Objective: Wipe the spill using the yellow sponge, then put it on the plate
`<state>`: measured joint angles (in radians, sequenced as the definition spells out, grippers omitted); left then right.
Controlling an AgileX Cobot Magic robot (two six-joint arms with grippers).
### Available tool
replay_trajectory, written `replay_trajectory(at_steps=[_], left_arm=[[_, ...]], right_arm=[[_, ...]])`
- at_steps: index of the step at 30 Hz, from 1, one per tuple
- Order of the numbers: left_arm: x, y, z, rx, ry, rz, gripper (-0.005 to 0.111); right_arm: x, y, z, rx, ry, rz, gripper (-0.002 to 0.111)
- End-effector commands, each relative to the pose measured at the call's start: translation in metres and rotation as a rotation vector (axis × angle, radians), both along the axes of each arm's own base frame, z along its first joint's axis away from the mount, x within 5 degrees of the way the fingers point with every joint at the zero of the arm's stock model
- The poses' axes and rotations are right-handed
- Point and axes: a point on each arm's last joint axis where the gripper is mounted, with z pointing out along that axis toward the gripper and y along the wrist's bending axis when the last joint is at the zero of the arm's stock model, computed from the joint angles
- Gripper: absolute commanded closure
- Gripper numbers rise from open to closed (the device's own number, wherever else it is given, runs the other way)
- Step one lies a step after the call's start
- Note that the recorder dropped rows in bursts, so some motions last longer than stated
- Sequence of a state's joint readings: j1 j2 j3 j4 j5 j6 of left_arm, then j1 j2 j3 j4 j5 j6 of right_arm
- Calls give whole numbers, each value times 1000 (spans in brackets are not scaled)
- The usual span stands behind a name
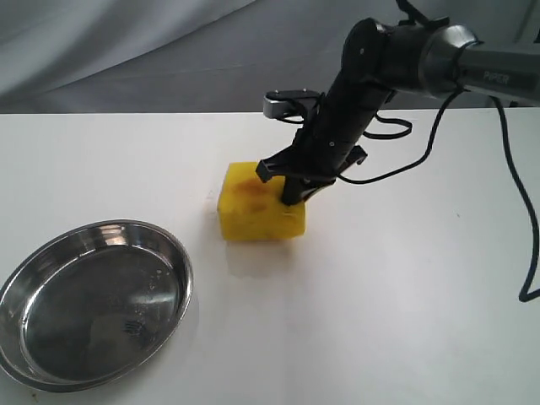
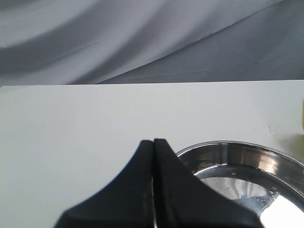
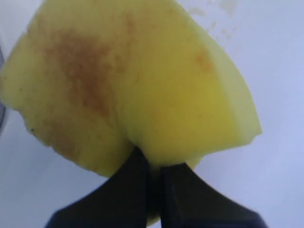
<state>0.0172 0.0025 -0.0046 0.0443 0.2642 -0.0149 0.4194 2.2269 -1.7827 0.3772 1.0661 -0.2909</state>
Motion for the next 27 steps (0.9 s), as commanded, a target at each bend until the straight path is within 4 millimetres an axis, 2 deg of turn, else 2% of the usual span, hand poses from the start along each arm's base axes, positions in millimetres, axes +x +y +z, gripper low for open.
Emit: replay_trajectory(at_steps=[1, 3, 6, 7, 9, 13, 16, 20, 27], left_arm=[[0, 0, -2, -1, 4, -5, 107], [0, 0, -2, -1, 4, -5, 107], [0, 0, -2, -1, 4, -5, 107], [0, 0, -2, -1, 4, -5, 107], [0, 0, -2, -1, 4, -5, 107], [0, 0, -2, -1, 4, -5, 107], [0, 0, -2, -1, 4, -5, 107], [0, 0, -2, -1, 4, -5, 107], [0, 0, -2, -1, 4, -5, 107]], right_arm=[[-6, 7, -22, 33, 108, 34, 108], [-9, 19, -35, 83, 111, 100, 108], [-14, 39, -40, 144, 84, 152, 108], [-15, 53, -38, 162, 29, 169, 108], [-13, 65, -33, 175, -43, 185, 108], [1, 74, -20, 201, -194, 136, 108], [12, 69, -20, 210, -239, 31, 108], [19, 56, -35, 167, -196, -9, 108], [18, 27, -85, -140, -91, 29, 108]])
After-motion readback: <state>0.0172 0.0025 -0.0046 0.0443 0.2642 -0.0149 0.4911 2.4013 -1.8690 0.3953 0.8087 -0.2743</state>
